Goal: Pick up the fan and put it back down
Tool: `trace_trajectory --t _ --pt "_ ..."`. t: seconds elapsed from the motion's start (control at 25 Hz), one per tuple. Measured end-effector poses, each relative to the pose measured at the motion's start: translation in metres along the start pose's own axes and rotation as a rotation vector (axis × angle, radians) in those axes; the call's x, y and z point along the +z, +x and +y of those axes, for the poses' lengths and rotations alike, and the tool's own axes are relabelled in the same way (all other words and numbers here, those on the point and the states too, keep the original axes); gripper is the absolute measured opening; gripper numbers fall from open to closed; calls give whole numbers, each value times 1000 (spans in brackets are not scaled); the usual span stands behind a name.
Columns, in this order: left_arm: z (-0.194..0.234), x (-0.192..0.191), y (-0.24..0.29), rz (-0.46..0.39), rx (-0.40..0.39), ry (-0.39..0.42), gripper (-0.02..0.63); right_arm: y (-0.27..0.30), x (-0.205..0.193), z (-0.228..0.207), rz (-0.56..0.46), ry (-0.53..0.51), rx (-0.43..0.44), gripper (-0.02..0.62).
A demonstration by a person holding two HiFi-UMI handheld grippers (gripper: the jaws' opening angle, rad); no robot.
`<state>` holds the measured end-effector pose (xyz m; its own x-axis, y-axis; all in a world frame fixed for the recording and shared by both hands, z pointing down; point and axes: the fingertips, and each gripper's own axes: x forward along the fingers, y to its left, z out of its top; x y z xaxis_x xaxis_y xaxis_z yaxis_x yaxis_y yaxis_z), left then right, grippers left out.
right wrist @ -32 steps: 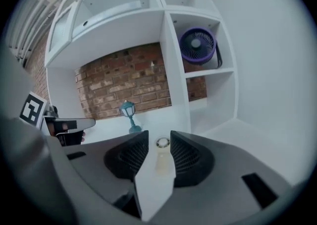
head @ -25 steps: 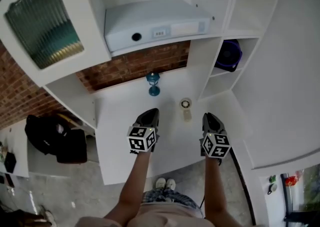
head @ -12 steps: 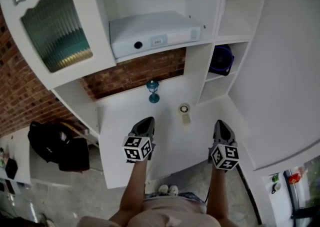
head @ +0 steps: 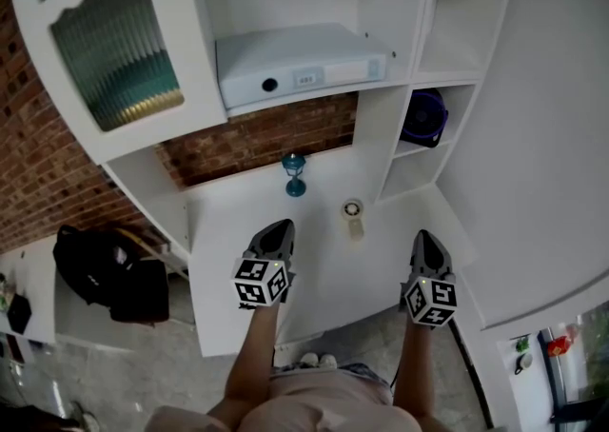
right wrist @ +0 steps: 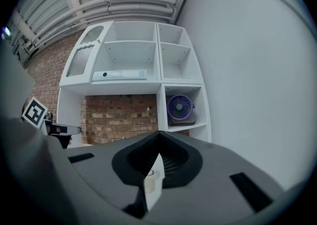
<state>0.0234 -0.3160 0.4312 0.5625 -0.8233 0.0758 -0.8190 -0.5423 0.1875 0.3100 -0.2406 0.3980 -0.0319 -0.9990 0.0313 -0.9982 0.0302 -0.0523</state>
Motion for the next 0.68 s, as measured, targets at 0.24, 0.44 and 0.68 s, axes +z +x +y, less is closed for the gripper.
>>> trace_trajectory --t 0.24,0.44,0.68 --pt "0 -3 -3 3 2 -10 28 -1 -3 2 14 0 15 14" --pt "1 -5 -8 4 3 -23 28 -3 -6 5 30 1 26 14" --pt "-1 -7 -10 3 -2 -32 28 -5 -6 7 30 4 28 14"
